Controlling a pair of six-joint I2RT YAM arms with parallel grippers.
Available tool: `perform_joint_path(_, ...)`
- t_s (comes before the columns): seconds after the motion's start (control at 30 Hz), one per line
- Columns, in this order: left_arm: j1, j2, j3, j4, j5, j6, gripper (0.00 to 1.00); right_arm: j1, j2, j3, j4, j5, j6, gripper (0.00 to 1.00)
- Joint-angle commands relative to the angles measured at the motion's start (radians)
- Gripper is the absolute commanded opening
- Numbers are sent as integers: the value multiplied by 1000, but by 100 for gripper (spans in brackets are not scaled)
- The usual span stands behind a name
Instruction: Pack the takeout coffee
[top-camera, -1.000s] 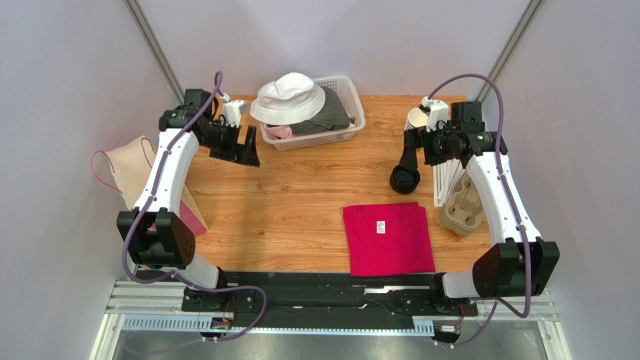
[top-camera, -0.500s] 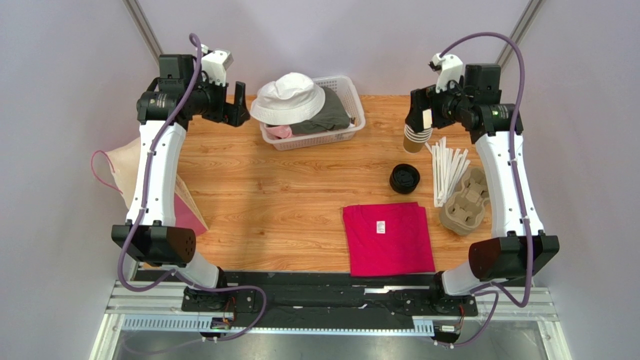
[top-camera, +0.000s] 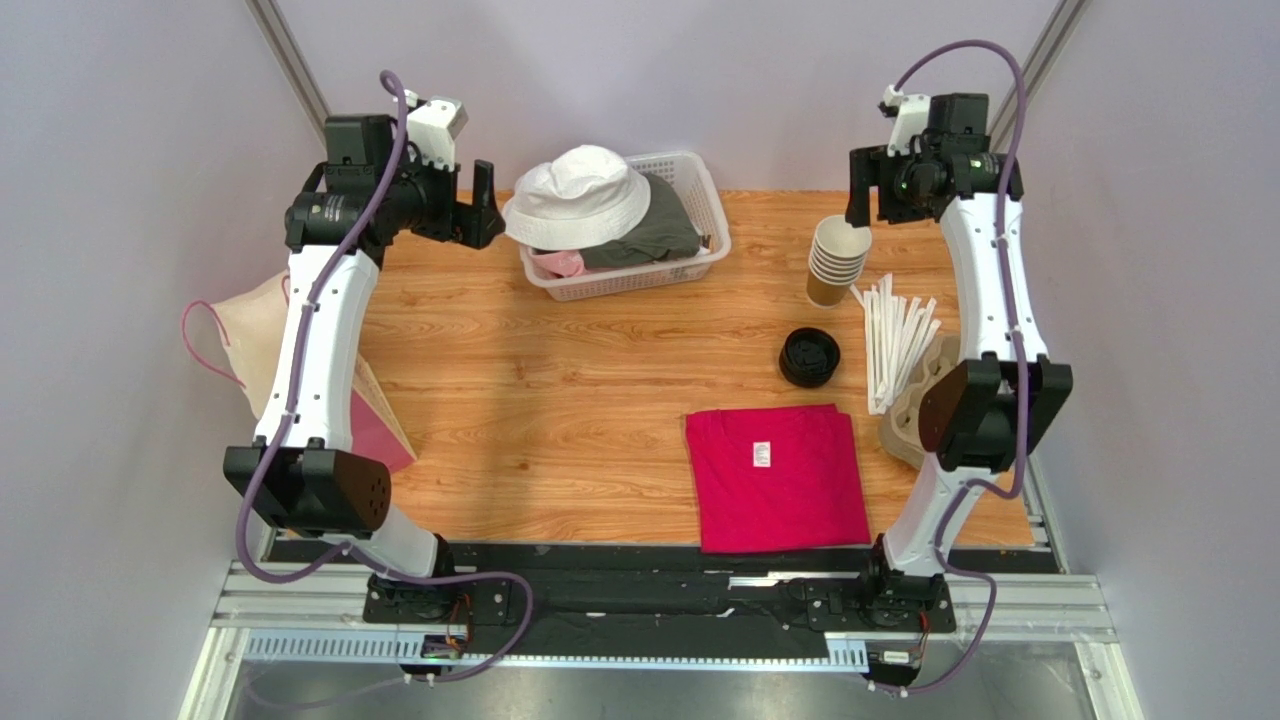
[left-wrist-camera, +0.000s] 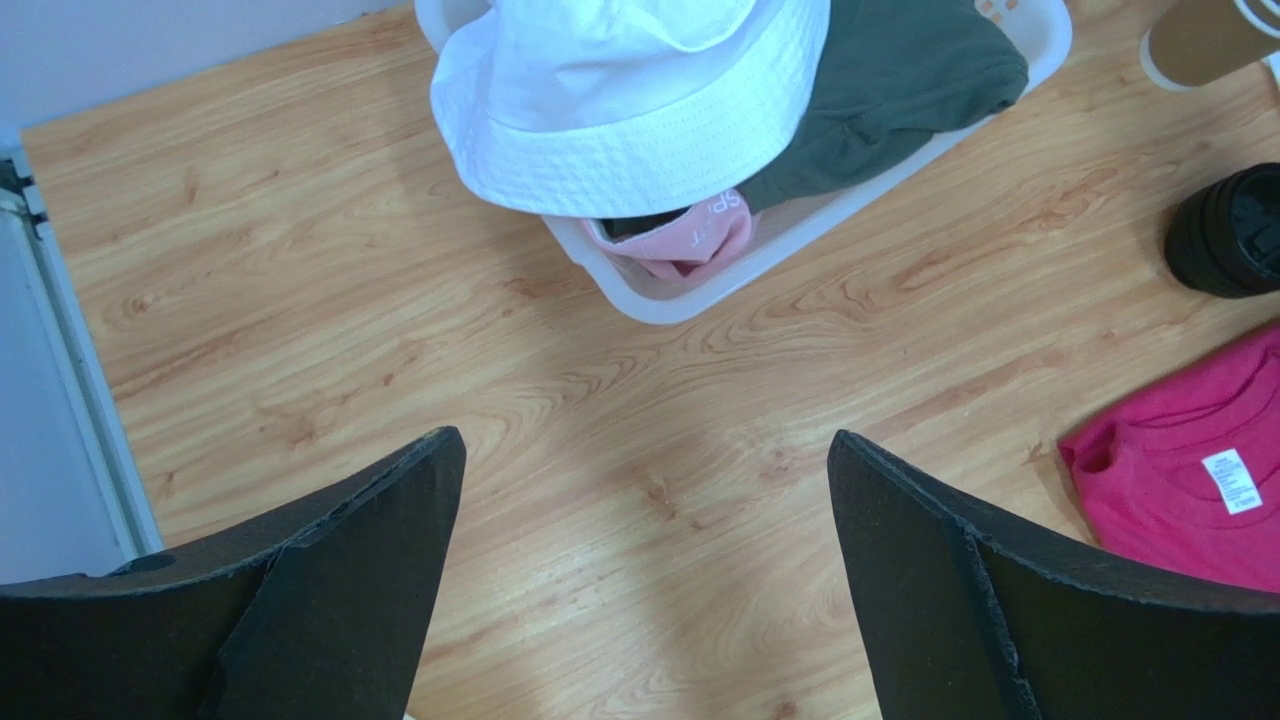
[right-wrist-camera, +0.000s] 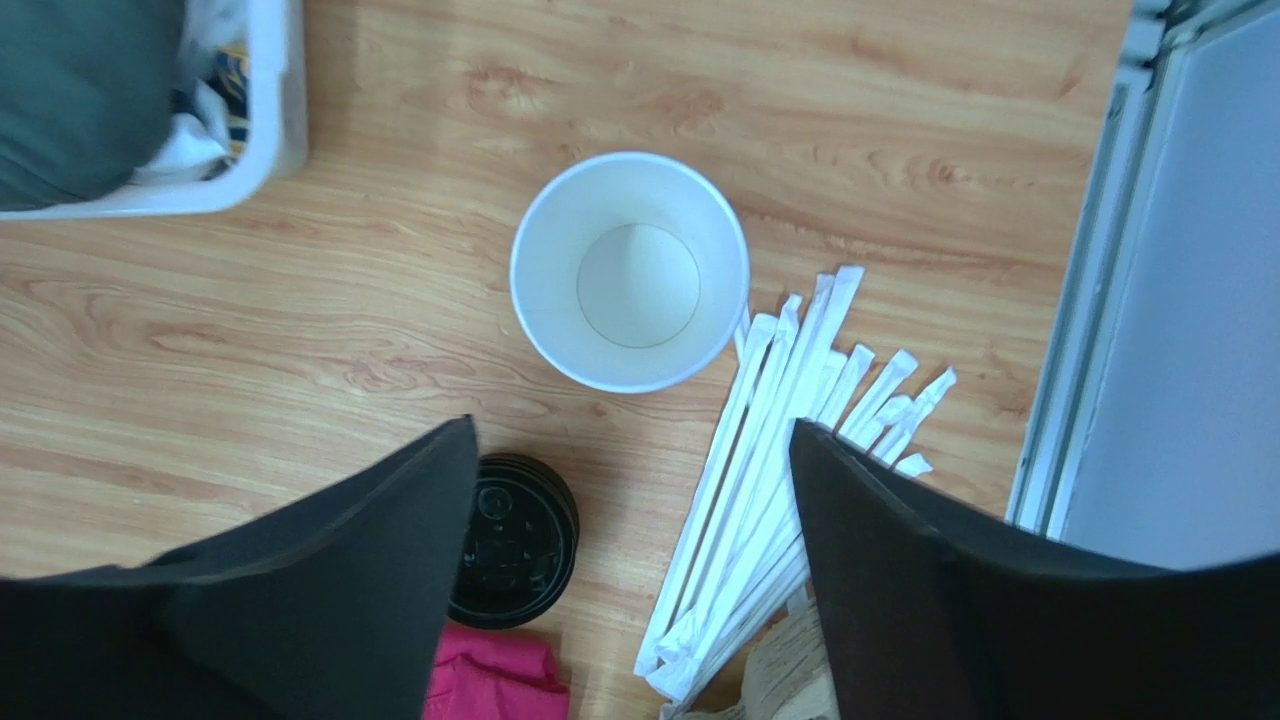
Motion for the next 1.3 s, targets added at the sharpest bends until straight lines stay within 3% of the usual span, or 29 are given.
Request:
perform_joint_path(0.0,-4,12,13,49,23,-45,99,-14,66,51,-9,33,5,71)
perform_joint_path(0.07,-5,17,5,49,27,-60,99,-23,95,64,0,41,25,65)
perform_joint_path(0.7,-5,63,45,56,23,-86,99,-42,278,141,23,65,56,50)
perform_joint_path(0.9,-7,84,53,52,21,-95,99,-47,306,166,23,59,71,33)
perform_joint_path(1.1,-5,95,51,50,21,-96,99,-47,292,169,22,39,91,9)
perform_joint_path(1.13,-5,97,54,50,23,-96,99,-47,286,167,22,38,94,2)
perform_joint_path(1.27,-7,103,54,43,32,-92,99,-47,261,161,17,18,113,0)
